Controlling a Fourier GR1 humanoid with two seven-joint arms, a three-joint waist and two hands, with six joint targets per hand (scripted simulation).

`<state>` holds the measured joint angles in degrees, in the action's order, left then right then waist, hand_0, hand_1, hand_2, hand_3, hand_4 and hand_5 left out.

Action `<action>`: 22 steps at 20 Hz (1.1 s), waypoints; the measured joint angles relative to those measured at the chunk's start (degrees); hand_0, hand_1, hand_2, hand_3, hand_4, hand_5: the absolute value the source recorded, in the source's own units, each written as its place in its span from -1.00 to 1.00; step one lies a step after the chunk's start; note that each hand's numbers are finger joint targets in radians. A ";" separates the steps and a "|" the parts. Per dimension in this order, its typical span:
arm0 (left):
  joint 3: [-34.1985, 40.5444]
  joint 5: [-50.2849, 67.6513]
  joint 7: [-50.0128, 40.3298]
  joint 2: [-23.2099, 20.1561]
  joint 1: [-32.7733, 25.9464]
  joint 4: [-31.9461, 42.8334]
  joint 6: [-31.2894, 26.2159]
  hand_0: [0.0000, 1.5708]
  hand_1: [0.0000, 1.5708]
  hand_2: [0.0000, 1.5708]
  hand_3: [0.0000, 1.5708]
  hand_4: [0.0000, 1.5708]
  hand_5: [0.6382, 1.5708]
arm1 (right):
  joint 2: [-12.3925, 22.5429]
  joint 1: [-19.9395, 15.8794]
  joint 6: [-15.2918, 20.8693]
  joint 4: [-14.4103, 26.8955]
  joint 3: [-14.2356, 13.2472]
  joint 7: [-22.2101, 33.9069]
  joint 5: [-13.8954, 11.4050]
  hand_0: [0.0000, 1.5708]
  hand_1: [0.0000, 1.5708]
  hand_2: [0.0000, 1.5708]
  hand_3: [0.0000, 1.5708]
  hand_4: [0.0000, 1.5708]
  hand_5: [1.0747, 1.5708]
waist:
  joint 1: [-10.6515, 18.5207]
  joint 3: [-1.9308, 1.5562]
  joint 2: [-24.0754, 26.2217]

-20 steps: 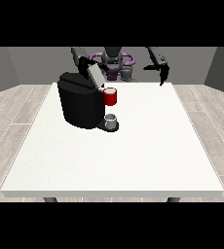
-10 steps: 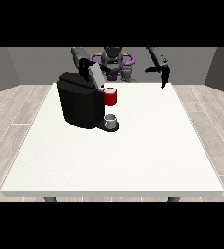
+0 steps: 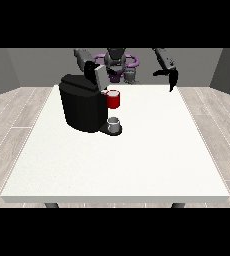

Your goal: Insert the coffee pod into the coffee machine and close the lid

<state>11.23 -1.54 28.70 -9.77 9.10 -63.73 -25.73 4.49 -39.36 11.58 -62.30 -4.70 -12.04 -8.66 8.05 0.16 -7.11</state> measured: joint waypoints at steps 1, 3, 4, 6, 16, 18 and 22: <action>-0.08 -0.02 0.05 0.15 0.30 0.35 0.10 -1.00 -1.00 -1.00 -1.00 -0.52 1.00 | -0.22 -0.25 0.40 0.18 0.31 0.58 -0.35 -1.00 -1.00 -1.00 -1.00 -0.54 1.00 | -0.10 -0.11 0.10; -0.14 0.15 -0.38 0.38 0.83 0.84 0.18 -1.00 -1.00 -1.00 -1.00 -0.50 1.00 | -0.30 -1.31 0.77 0.36 0.33 2.78 -0.37 -1.00 -1.00 -1.00 -1.00 -0.46 1.00 | 0.16 -0.35 0.20; -0.31 0.15 -0.49 0.49 0.99 0.77 0.14 -1.00 -1.00 -1.00 -1.00 -0.50 1.00 | -0.61 -1.23 1.69 0.15 0.28 3.31 -0.48 -1.00 -1.00 -1.00 -1.00 -0.47 1.00 | 0.53 -0.45 0.26; -0.21 0.10 0.06 0.15 1.19 1.67 -0.13 -1.00 -1.00 -1.00 -1.00 -0.51 1.00 | -0.66 -1.51 1.81 -0.54 0.58 4.77 -0.43 -1.00 -1.00 -1.00 -1.00 -0.48 1.00 | 0.45 -0.57 0.01; -0.68 0.13 0.15 -0.04 5.07 3.97 -1.01 -1.00 -1.00 -1.00 -1.00 -0.60 1.00 | -0.74 -7.32 4.65 -2.19 5.44 11.71 -5.48 -1.00 -1.00 -1.00 -1.00 -0.53 1.00 | 4.21 -0.57 -2.36; -0.88 -0.16 1.12 0.03 5.62 4.28 -0.88 -1.00 -1.00 -1.00 -1.00 -0.57 1.00 | -0.69 -9.75 4.25 -1.59 6.00 10.52 -6.20 -1.00 -1.00 -1.00 -1.00 -0.51 1.00 | 4.92 -0.39 -3.55; -1.65 -0.51 1.76 0.78 4.23 4.53 -0.80 -1.00 -1.00 -1.00 -1.00 -0.53 1.00 | -2.47 -11.36 3.94 -0.20 7.45 9.01 -6.92 -1.00 -1.00 -1.00 -1.00 -0.44 1.00 | 5.40 -0.24 -2.25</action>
<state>9.58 -2.04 30.47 -8.99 13.33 -59.20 -26.53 2.02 -50.71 15.52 -62.50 2.76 -3.03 -15.58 13.45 -0.08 -9.35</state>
